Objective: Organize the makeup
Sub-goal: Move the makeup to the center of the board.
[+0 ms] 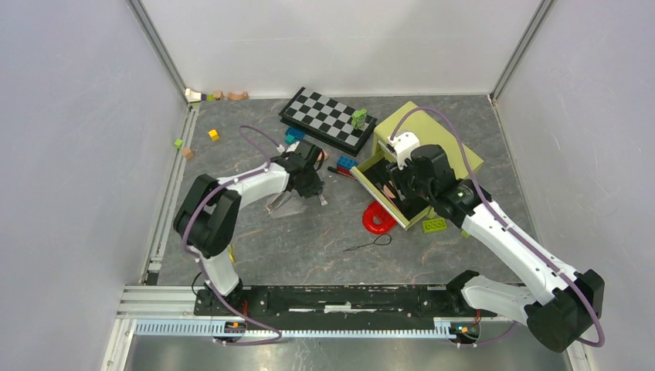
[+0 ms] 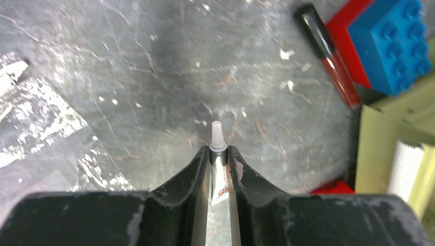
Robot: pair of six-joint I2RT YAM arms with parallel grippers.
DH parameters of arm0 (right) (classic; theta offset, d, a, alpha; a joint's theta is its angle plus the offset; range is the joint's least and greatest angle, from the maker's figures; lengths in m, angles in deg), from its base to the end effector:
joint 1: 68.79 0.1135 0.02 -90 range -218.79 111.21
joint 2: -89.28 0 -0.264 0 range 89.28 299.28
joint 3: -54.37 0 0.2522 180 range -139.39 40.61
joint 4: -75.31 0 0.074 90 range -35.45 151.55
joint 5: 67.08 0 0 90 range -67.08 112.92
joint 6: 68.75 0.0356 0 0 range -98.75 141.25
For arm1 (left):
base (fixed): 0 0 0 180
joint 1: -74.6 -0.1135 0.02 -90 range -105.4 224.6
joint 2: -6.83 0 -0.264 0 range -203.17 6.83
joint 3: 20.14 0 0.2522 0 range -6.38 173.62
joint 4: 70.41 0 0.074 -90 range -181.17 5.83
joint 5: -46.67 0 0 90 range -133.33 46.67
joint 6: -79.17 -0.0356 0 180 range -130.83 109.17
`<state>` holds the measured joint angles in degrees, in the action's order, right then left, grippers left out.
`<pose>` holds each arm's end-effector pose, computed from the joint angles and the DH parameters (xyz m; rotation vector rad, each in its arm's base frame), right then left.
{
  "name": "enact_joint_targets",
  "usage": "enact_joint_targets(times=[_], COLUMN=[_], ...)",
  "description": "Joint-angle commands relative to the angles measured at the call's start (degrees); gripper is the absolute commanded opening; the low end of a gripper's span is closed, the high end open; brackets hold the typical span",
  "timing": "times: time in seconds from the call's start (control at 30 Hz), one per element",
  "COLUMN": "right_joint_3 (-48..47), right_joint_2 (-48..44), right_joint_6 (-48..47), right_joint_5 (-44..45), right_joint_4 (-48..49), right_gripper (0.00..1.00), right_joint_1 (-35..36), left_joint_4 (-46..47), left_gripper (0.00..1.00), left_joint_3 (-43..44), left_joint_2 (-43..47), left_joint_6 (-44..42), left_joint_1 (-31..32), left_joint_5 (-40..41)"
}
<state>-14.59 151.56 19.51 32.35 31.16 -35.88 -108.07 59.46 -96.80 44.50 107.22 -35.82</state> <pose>0.1999 0.1224 0.3102 -0.5736 2.1415 0.1177 0.3094 -0.1925 0.1711 -0.5704 2.6153 -0.3423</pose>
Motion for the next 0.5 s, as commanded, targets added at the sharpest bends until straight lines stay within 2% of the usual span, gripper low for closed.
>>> enact_joint_targets(times=[0.0, 0.17, 0.47], right_joint_3=[0.9, 0.9, 0.7], right_joint_2=[-1.1, -0.8, -0.8], right_joint_6=[1.6, 4.5, 5.5], right_joint_5=[-4.6, -7.4, -7.9], right_joint_4=[3.8, 4.8, 4.8], right_gripper=[0.48, 0.5, 0.51], right_joint_1=[0.2, 0.2, 0.2], left_joint_4=[6.2, 8.5, 5.8], left_gripper=[0.24, 0.24, 0.24], left_joint_3=[-2.7, -4.5, -5.4], left_joint_2=[7.1, 11.3, 11.5], left_joint_6=[-1.9, -2.2, -6.3], left_joint_1=[2.0, 3.8, 7.4], left_joint_5=[-3.3, -4.8, -3.7])
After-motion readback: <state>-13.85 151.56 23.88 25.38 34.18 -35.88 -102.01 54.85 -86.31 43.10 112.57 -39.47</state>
